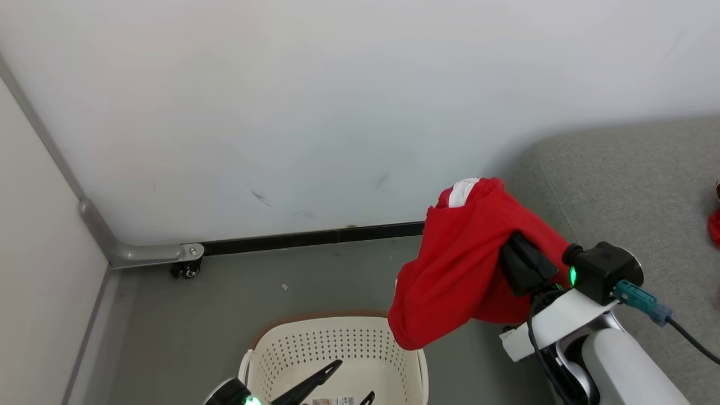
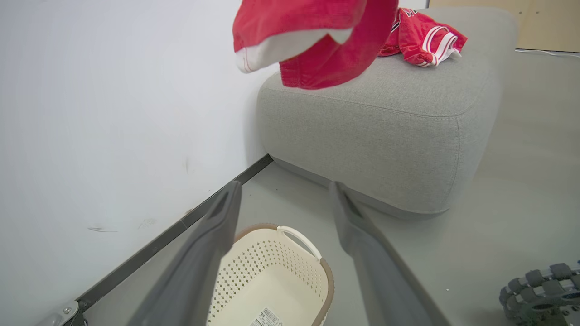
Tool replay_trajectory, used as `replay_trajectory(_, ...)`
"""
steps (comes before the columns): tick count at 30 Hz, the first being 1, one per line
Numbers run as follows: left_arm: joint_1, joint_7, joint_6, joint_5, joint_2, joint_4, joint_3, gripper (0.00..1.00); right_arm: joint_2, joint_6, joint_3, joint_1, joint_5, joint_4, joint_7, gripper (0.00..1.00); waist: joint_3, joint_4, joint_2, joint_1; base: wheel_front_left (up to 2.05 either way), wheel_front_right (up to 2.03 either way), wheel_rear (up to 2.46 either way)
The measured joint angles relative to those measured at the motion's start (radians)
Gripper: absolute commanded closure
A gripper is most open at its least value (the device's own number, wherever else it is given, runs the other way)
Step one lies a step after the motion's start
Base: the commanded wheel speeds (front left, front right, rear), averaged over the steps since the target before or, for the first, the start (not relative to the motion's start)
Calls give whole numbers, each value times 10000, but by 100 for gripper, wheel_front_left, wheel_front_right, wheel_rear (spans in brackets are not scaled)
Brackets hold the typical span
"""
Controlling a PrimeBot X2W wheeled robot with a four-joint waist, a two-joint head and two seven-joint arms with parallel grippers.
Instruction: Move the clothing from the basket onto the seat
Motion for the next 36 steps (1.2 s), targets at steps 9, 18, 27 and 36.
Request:
replay_trajectory(9,82,0,0,2,-161,15,79,0,-2,0,-8,108,-2,0,0,100,-29,-111,0,0,0,0,0)
replay_trajectory(18,156,0,-33,31,-196,8,182,0,-21,0,-61,108,-33,-12,0,100,20,-233,0,0,0,0,0)
replay_trajectory(27,155,0,-44,105,-221,-8,240,0,-29,0,-451,116,-96,-132,0,100,75,-398,0,0,0,0,0)
replay_trajectory(36,138,0,-61,121,-280,-12,31,0,-31,0,-978,477,-217,-228,0,100,114,-677,0,0,0,0,0)
